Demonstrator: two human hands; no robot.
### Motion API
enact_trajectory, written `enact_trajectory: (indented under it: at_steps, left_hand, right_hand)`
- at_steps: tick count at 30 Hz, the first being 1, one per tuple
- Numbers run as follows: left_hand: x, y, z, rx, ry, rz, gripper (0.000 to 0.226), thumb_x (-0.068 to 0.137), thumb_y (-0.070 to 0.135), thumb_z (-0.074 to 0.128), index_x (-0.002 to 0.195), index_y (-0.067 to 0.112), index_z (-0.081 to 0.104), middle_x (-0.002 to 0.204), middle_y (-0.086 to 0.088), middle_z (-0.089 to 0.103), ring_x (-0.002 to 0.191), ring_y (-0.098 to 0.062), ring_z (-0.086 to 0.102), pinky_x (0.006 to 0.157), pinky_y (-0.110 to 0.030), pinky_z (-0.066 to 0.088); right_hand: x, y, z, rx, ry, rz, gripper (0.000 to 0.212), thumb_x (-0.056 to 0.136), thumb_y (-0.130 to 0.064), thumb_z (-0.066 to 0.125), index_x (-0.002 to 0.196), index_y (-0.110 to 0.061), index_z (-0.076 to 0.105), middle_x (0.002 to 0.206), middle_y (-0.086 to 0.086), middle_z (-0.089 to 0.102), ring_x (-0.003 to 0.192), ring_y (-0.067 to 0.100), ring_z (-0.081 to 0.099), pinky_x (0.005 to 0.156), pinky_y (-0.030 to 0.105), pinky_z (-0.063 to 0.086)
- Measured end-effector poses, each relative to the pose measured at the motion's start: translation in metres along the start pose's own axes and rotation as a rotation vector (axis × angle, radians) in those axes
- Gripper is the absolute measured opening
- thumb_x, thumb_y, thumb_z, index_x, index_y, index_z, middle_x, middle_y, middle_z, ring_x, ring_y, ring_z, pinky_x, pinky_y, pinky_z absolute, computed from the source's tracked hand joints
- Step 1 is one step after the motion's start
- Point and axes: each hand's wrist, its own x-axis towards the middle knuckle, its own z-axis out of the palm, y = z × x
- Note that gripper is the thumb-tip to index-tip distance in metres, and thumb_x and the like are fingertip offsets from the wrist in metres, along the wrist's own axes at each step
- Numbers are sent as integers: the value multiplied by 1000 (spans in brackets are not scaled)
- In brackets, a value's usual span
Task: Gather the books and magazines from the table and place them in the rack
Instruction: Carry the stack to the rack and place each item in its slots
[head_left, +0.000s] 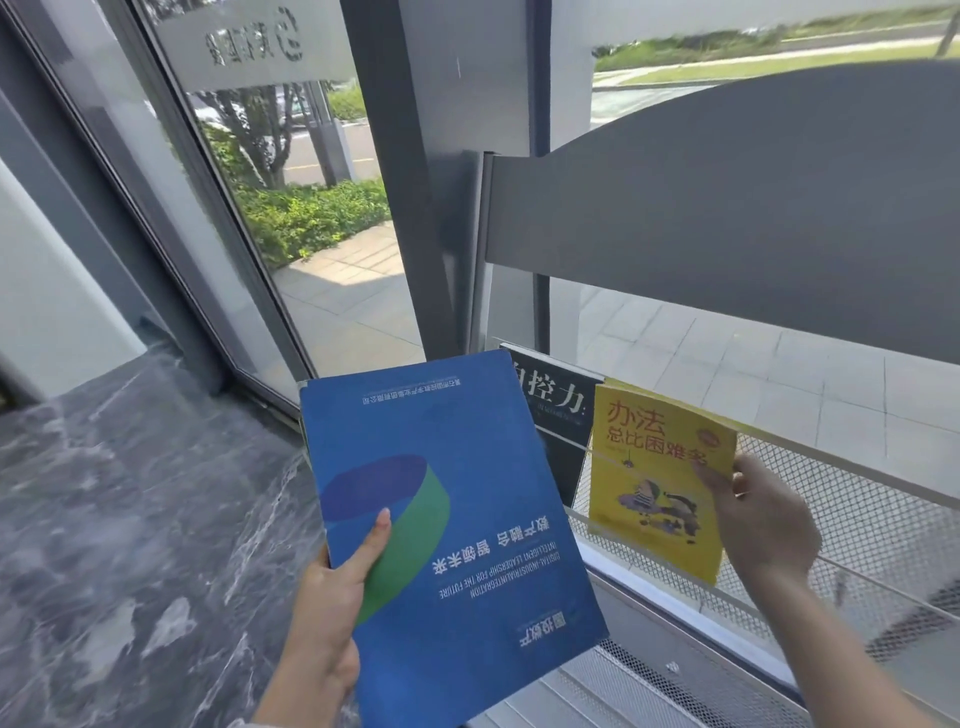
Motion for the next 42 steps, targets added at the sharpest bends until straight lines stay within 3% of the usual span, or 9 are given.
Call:
enact_trajectory:
  at_steps: [4,10,13,15,19,22,28,34,42]
  left_hand:
    - [0,0,-1,-2,-22,8,8,77,21,68,85,23,65,67,14,73,59,-2,68,47,-16,49]
    - [-4,2,-1,12,-65,-7,13,76,23,68,89,22,64,86,4,73,78,-14,67,70,-27,50]
    - [-4,0,0,-11,-123,-61,39,65,33,75,100,18,66,97,-4,72,89,-26,65,85,-41,48]
    - [-8,1,4,-35,-185,-105,59,53,41,83,104,16,68,101,-9,73,93,-30,67,90,-50,49]
    - [-14,-6,20,-59,-360,-205,41,62,35,73,98,14,70,83,-8,75,71,-25,71,68,-42,58]
    - [-21,-14,33,-79,-514,-302,32,69,31,67,95,13,71,76,-8,75,61,-23,70,53,-33,55]
    - [-31,-33,50,-80,-718,-446,47,70,33,65,114,16,64,105,-20,71,78,-35,71,79,-57,53]
    - [-43,-48,70,-61,-849,-524,49,71,42,56,108,13,67,102,-18,72,81,-34,71,68,-51,58]
    - [-64,-55,94,-78,-883,-526,42,73,45,52,96,16,73,102,-18,72,83,-35,71,74,-54,55]
  right_hand:
    - [-4,6,-1,-35,-9,68,37,83,-42,58,79,-6,63,68,11,65,59,22,48,83,42,38]
    - [-8,1,-15,-147,-36,152,40,83,-45,56,92,-7,65,77,11,65,85,28,50,83,39,27]
    - [-17,-17,-35,58,124,136,37,79,-36,66,97,-5,60,87,14,64,92,35,54,83,42,35]
    - [-30,-43,-52,346,24,122,35,79,-36,66,97,-7,58,83,7,60,81,27,58,68,31,42]
    - [-65,-79,-65,500,-401,156,33,70,-44,71,92,-23,59,84,-7,65,76,8,62,61,21,45]
    - [-79,-71,-78,544,-341,188,20,72,-37,72,81,-21,65,83,-6,72,75,10,68,67,21,51]
    - [-106,-42,-121,678,-260,383,9,83,-26,63,84,-17,60,69,-2,75,62,13,71,55,25,53]
    - [-125,-12,-148,779,-195,546,17,87,-25,57,95,-12,51,83,11,74,65,25,71,61,38,57]
    - [-124,23,-166,887,-184,567,19,87,-25,57,99,-11,51,81,9,75,66,25,71,57,33,55]
